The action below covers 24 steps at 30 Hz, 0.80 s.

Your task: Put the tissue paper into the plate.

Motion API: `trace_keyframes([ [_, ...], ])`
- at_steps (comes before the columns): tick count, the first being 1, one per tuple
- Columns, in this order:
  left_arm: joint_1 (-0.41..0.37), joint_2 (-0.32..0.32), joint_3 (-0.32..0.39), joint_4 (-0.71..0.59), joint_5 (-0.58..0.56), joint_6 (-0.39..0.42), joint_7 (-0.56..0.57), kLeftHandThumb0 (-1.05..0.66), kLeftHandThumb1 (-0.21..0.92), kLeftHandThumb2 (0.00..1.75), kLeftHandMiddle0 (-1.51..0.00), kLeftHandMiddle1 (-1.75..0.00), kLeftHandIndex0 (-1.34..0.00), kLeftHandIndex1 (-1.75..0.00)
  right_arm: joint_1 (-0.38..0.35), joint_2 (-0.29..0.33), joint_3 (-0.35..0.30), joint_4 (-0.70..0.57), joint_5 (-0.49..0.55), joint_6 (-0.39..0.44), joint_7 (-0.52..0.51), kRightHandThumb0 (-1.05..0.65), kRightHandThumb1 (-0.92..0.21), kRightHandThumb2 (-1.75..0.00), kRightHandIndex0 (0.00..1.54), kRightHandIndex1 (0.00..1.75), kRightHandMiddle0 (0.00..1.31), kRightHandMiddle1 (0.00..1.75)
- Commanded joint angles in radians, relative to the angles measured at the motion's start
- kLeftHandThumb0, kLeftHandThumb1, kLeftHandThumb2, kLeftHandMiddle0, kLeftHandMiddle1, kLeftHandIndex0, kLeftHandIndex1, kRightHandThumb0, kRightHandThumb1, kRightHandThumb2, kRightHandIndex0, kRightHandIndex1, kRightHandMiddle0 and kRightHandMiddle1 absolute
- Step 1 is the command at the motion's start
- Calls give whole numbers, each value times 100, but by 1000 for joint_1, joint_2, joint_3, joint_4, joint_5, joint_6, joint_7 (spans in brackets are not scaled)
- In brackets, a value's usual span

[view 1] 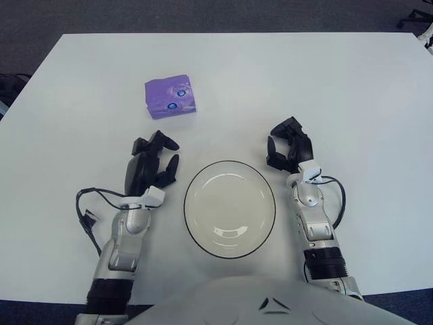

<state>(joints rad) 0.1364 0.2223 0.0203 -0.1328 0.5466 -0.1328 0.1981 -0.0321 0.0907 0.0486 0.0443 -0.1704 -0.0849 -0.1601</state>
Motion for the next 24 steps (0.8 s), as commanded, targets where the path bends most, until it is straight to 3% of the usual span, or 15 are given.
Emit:
trace_keyframes([
  [1, -39, 41, 13, -29, 19, 18, -17, -40, 58, 100, -81, -175, -41, -175, 98, -2, -16, 116, 14, 146, 2, -41, -53, -106, 68, 154, 44, 175],
  [16, -151, 107, 14, -44, 67, 90, -49, -40, 57, 100, -76, -175, -41, -175, 83, -8, -17, 140, 13, 127, 5, -42, -50, -109, 70, 153, 47, 175],
  [24, -225, 137, 7, -41, 75, 130, -81, -38, 74, 78, -43, -175, -30, -175, 76, -2, -21, 147, 12, 135, -8, -42, -52, -106, 67, 149, 45, 175],
])
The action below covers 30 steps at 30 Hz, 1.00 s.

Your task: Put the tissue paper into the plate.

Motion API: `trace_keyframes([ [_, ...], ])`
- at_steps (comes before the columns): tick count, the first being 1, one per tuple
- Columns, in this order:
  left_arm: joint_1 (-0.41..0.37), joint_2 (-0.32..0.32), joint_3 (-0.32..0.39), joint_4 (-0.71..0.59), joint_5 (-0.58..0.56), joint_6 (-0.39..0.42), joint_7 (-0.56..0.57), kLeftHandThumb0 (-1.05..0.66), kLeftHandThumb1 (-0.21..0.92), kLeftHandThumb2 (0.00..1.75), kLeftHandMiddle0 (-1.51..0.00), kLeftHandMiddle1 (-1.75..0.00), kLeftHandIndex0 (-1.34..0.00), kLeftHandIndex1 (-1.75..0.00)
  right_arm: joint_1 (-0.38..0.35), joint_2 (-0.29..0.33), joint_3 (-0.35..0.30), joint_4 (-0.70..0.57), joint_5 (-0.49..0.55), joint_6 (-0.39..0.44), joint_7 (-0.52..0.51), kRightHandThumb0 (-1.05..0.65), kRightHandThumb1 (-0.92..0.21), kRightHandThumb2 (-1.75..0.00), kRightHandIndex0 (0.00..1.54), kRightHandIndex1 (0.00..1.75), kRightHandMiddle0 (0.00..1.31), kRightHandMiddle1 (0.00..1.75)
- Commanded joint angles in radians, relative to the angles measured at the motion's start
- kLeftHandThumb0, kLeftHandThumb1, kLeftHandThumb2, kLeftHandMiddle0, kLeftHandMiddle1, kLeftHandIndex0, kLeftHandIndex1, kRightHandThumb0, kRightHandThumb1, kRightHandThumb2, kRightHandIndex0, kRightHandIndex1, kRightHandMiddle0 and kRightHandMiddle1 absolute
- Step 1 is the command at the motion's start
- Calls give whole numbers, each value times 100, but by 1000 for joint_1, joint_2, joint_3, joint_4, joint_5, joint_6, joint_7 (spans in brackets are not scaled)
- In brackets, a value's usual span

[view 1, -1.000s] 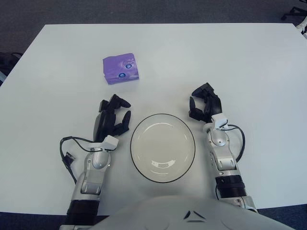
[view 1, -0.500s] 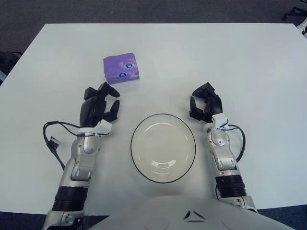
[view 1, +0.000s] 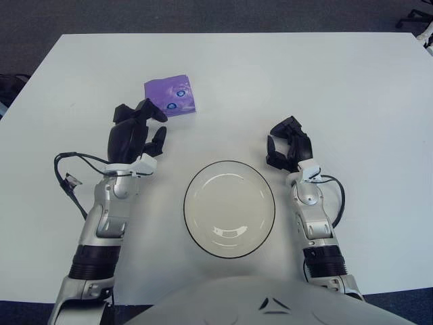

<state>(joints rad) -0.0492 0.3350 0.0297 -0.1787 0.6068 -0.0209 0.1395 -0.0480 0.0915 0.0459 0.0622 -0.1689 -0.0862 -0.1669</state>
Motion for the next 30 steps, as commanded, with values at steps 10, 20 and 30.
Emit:
trace_keyframes([
  [10, -189, 94, -13, 135, 3, -2, -44, -72, 84, 73, -8, -175, -4, -162, 81, -2, -22, 144, 13, 143, -8, -41, -54, -105, 67, 151, 44, 175],
  [20, -311, 197, -62, 246, 18, 19, -165, -96, 82, 59, 0, -60, 0, -74, 71, -11, -20, 152, 6, 143, -5, -41, -53, -106, 67, 154, 44, 175],
  [30, -530, 282, -167, 562, 43, -122, -203, -104, 82, 46, 0, -1, 0, -5, 66, -15, -25, 167, 16, 121, -2, -41, -53, -105, 66, 158, 44, 175],
])
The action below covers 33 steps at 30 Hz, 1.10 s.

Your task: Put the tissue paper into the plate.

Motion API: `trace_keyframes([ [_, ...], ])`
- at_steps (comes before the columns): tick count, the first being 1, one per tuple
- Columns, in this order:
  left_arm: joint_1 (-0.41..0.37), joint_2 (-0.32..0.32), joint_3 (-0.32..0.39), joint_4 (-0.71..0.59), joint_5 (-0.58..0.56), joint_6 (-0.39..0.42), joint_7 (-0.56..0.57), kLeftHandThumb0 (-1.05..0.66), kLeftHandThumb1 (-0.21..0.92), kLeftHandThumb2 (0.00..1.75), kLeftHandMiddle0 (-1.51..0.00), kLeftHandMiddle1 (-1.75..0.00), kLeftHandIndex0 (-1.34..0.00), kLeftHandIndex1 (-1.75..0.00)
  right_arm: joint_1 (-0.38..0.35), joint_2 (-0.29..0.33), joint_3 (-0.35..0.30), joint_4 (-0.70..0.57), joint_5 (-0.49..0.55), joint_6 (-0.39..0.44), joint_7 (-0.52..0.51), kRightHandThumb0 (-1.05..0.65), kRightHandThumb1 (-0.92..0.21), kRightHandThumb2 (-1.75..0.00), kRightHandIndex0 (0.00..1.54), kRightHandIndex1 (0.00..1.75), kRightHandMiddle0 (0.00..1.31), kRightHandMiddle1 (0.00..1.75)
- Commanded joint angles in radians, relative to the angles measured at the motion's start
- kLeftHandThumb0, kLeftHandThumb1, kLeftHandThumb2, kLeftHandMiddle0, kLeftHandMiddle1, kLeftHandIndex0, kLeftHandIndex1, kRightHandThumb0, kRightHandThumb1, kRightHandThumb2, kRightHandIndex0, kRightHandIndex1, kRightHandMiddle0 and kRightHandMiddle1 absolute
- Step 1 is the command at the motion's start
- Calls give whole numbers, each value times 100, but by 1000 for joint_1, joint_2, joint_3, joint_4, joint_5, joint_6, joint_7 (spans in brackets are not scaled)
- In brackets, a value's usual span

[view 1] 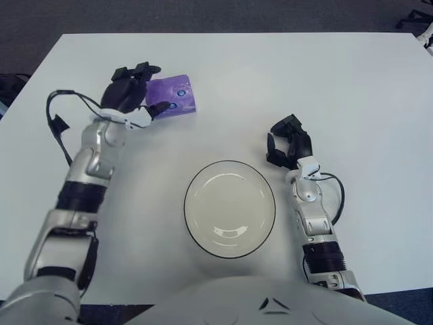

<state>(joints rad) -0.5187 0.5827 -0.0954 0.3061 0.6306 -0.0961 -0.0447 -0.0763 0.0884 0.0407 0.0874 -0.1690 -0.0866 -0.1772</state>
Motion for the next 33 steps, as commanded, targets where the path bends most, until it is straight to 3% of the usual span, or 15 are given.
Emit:
trace_keyframes([
  [1, -83, 40, -57, 105, 26, -47, -36, -105, 81, 45, 0, -1, 0, -4, 94, -11, -21, 141, 17, 120, 9, -41, -53, -105, 66, 158, 44, 175],
  [14, -285, 11, -205, 361, 91, -13, -130, -105, 72, 37, 0, 0, 0, 0, 97, -8, -22, 136, 20, 112, 8, -41, -54, -105, 69, 161, 44, 175],
  [33, -479, -31, -317, 640, 68, -156, -256, -105, 76, 35, 0, 0, 0, 0, 108, -12, -21, 133, 18, 92, 10, -41, -54, -105, 71, 158, 44, 175],
])
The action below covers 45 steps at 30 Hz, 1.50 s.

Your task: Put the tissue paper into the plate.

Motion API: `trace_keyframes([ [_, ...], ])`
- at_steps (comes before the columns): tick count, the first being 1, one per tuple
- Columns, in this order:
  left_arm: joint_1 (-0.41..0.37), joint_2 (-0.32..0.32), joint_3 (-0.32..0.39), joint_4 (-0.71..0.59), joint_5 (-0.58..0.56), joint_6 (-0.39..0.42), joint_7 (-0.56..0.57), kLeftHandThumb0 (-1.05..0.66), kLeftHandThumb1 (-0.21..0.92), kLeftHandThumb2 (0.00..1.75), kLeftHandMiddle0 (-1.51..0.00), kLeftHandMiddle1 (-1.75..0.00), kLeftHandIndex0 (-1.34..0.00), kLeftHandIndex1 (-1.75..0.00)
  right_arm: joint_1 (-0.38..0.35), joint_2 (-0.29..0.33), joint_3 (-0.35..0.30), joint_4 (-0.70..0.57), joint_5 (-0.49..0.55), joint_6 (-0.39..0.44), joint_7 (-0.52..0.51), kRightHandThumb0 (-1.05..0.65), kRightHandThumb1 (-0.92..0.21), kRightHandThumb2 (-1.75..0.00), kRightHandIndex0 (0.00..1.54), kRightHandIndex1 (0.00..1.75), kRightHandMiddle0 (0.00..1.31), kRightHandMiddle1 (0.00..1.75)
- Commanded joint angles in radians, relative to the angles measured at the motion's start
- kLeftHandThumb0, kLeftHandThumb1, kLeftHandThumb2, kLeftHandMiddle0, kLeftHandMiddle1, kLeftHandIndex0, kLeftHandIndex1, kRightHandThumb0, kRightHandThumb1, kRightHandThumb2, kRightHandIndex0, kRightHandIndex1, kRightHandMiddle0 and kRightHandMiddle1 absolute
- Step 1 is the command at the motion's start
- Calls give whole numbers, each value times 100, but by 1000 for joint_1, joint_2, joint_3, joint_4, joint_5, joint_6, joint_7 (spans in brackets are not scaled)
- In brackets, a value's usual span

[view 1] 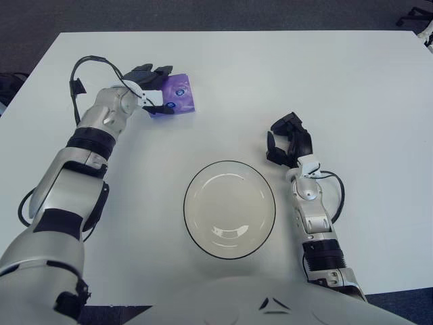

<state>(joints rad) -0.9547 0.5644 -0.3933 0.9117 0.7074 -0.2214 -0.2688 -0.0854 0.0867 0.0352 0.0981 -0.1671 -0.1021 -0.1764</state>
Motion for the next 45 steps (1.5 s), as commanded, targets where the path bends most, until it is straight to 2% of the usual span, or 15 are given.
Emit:
trace_keyframes([
  [1, -48, -15, -22, 41, -10, -36, -36, -105, 76, 35, 0, 0, 0, 0, 117, -10, -15, 122, 16, 107, 10, -41, -54, -105, 71, 157, 44, 175],
  [10, -94, -26, -62, 80, -20, -115, -134, -105, 81, 34, 0, 0, 0, 0, 119, -6, -16, 115, 14, 121, 4, -41, -54, -105, 71, 156, 44, 175],
  [15, -103, -34, -70, 92, -25, -131, -155, -105, 82, 34, 0, 0, 0, 0, 124, -3, -16, 111, 16, 116, 3, -41, -54, -104, 70, 155, 44, 175],
  [20, -110, -57, -91, 109, -15, -136, -151, -105, 84, 33, 0, 0, 0, 0, 127, -6, -15, 126, 21, 80, 11, -41, -54, -104, 69, 154, 43, 175],
  [28, -106, -94, -112, 133, -14, -152, -129, -105, 87, 32, 0, 0, 0, 0, 128, -7, -15, 114, 13, 117, 10, -41, -54, -104, 70, 154, 44, 175],
  [33, -100, -130, -118, 183, -21, -158, -112, -105, 88, 31, 0, 0, 0, 0, 127, -13, -15, 120, 10, 105, 12, -41, -53, -105, 71, 156, 44, 175],
  [40, -14, -186, -152, 242, 2, -160, 35, -105, 88, 30, 0, 0, 0, 0, 128, -14, -20, 129, 18, 93, 13, -41, -53, -106, 73, 157, 44, 175],
  [45, 11, -214, -184, 270, 22, -139, 121, -105, 87, 30, 0, 0, 0, 0, 129, -19, -23, 133, 23, 82, 19, -42, -53, -106, 74, 158, 45, 175],
])
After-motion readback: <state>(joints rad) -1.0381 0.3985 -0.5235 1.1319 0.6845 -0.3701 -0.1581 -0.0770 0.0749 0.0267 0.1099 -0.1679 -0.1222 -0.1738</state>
